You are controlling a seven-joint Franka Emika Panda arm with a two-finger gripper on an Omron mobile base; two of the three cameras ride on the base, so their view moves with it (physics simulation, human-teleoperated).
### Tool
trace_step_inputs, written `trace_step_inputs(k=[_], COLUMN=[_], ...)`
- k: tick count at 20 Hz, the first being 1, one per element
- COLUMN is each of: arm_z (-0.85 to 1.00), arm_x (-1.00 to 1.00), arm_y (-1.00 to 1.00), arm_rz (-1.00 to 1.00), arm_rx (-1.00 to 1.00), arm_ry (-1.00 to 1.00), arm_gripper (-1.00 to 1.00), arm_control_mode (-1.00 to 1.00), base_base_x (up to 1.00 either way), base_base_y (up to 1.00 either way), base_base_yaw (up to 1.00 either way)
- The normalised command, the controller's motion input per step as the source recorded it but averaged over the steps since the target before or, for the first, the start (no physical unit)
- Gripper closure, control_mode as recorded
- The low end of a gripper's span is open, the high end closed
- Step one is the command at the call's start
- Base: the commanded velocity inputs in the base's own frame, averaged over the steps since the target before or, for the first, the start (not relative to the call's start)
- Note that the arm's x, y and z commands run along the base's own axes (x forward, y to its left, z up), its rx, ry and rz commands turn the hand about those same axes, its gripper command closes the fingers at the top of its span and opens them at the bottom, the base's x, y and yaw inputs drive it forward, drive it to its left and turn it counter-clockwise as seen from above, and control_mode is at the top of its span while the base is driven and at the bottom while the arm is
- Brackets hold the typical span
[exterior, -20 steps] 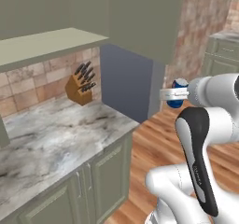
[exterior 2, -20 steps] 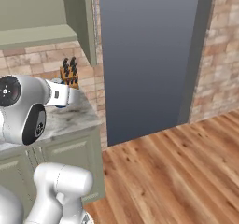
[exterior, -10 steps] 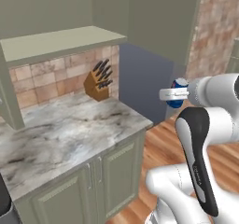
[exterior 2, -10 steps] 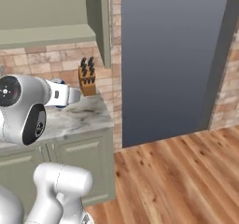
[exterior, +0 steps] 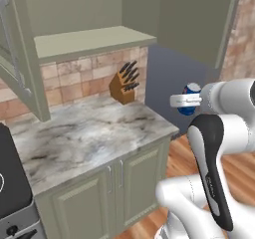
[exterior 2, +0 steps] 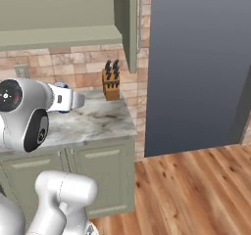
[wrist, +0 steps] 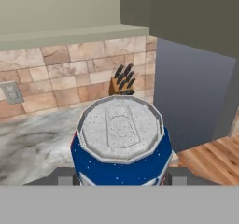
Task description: Pick the can from the counter and place it in the open cabinet.
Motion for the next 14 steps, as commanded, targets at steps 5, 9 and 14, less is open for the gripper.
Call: trace_step_inputs(k=[5, 9, 14], arm_z=[0.00, 0.00, 0.00], arm_x=[0.00, 0.00, 0.00], arm_y=[0.00, 0.00, 0.00], arm_rz=[0.00, 0.00, 0.00], arm_rx=[0.00, 0.00, 0.00], arm_ry=[0.00, 0.00, 0.00], arm_gripper=[1.00, 1.00, 1.00], arm_control_mode=[1.00, 1.00, 1.00], base_base_x=[0.00, 0.00, 0.02], base_base_y=[0.38, 0.32, 0.13], base_base_yaw=[0.24, 0.26, 0.27])
